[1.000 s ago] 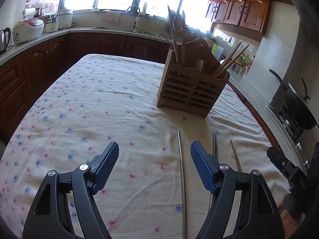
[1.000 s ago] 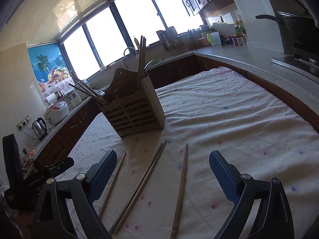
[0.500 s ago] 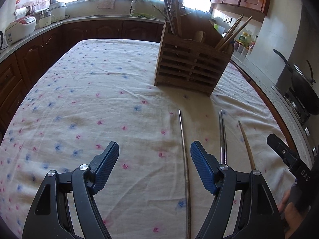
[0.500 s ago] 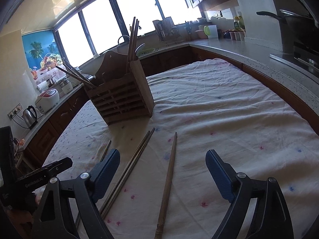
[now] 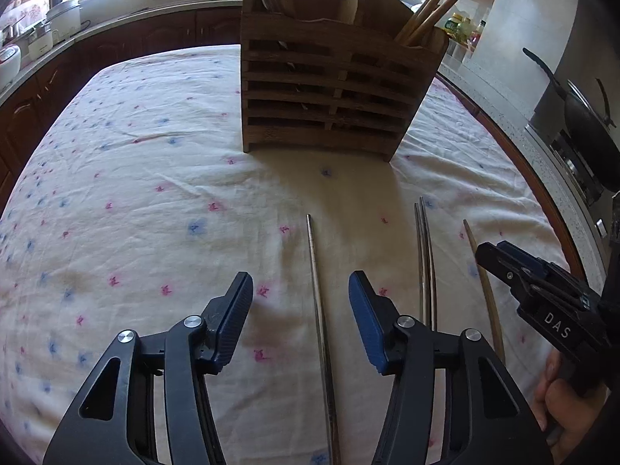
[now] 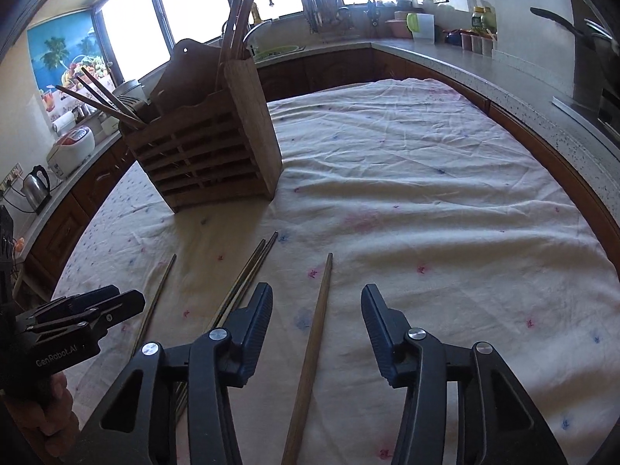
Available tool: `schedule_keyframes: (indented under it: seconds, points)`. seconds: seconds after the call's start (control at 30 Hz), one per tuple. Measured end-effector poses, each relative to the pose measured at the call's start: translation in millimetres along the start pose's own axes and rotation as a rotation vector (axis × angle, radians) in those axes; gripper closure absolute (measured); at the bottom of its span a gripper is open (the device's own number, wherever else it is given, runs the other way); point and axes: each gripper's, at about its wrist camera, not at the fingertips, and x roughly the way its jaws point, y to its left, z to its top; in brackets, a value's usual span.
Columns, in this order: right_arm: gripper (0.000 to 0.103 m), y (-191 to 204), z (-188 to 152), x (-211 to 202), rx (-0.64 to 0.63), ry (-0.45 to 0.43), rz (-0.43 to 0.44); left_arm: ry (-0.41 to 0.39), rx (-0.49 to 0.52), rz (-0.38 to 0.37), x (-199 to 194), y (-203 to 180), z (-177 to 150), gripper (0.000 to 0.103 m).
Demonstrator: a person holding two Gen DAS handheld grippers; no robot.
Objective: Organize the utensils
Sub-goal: 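Grasp a metal chopstick with the left tool while the right tool grasps a wooden one, then lift both chopsticks and lower them into the wooden holder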
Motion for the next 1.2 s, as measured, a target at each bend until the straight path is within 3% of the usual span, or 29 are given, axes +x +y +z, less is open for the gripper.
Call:
schedule_keyframes:
  seconds: [0.13, 0.27, 0.4, 0.43, 0.73, 1.2]
  points:
    - [0.067, 2.5, -0.2, 19.5, -0.021, 0.058, -0.017, 0.001, 0.035, 0.035, 9.0, -6.3, 3.3, 0.061]
    - [0.069, 10.9, 2.2, 24.9, -0.073, 0.05, -0.057, -0.017, 0.071, 0.085, 12.5, -14.0, 3.4, 0.08]
    - [0.09, 12.2, 3.6, 27.6, -0.088, 0.051, -0.081, -0.032, 0.093, 0.087, 13.7, -19.2, 1.4, 0.097]
    - [0.095, 10.8, 3.8, 27.4, -0.083, 0.051, -0.074, -0.031, 0.089, 0.083, 13.2, -18.0, 1.3, 0.097]
    - [0.097, -1.4, 0.6, 10.7, 0.027, 0.023, 0.05, -0.065, -0.04, -0.038, -17.1, 12.7, -3.2, 0.099]
    - [0.098, 21.4, 15.9, -82.3, 0.028, -0.179, 0.199, -0.252, -0.116, -0.177, -114.3, 30.3, -5.2, 0.099]
